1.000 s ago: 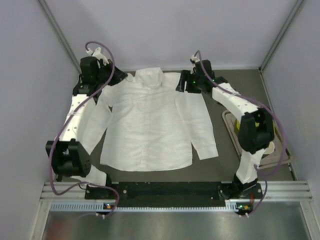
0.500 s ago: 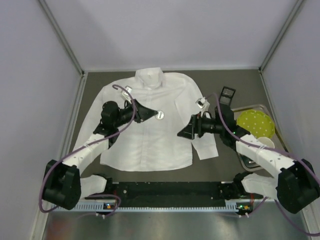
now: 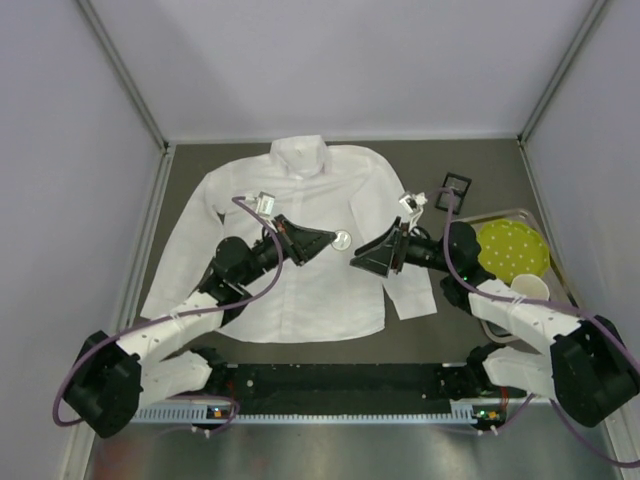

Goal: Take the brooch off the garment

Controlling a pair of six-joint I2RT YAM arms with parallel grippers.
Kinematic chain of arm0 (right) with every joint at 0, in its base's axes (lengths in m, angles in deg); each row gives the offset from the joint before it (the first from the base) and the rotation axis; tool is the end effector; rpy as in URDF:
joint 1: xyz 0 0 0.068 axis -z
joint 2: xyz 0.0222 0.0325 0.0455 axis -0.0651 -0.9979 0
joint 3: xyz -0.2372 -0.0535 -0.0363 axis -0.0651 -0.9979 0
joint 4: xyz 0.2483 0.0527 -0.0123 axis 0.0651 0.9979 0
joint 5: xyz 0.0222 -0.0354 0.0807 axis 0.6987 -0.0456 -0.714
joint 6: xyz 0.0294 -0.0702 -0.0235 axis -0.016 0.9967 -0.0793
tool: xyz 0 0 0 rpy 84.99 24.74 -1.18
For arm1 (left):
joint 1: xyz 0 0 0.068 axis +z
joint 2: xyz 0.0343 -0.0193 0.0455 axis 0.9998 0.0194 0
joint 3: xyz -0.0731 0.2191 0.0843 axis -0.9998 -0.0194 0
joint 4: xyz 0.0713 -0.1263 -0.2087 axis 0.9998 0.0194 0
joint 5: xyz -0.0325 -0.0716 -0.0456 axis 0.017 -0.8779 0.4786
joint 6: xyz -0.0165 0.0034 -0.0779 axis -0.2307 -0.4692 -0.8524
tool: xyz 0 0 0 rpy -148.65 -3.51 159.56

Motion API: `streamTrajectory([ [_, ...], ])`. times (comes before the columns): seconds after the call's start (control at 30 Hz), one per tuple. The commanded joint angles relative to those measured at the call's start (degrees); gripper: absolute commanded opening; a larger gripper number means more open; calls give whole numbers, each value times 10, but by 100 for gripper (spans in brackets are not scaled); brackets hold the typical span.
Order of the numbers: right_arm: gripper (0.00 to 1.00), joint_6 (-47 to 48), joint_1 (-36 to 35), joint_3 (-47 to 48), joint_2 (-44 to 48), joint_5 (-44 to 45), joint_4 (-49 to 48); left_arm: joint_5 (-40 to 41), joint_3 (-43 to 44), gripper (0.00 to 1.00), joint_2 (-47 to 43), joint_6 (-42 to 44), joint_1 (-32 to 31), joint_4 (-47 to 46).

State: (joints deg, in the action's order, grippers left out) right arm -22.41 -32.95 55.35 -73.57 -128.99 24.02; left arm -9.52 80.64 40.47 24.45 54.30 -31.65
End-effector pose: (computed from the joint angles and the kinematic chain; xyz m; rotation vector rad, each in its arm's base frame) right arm 0.2113 0.1741 0.2435 -0.5062 1.7103 1.5580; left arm 0.2100 -0.1778 0.2683 0.1918 1.5659 -1.4567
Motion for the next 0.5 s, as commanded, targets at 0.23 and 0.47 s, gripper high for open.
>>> streamTrajectory([
  [0.23, 57, -69, -24, -12, -21, 30, -185, 142, -41, 0, -43, 38, -52, -99],
  [0.47, 51, -108, -32, -2, -58, 43, -253, 140, -42, 0, -48, 30, -56, -105],
])
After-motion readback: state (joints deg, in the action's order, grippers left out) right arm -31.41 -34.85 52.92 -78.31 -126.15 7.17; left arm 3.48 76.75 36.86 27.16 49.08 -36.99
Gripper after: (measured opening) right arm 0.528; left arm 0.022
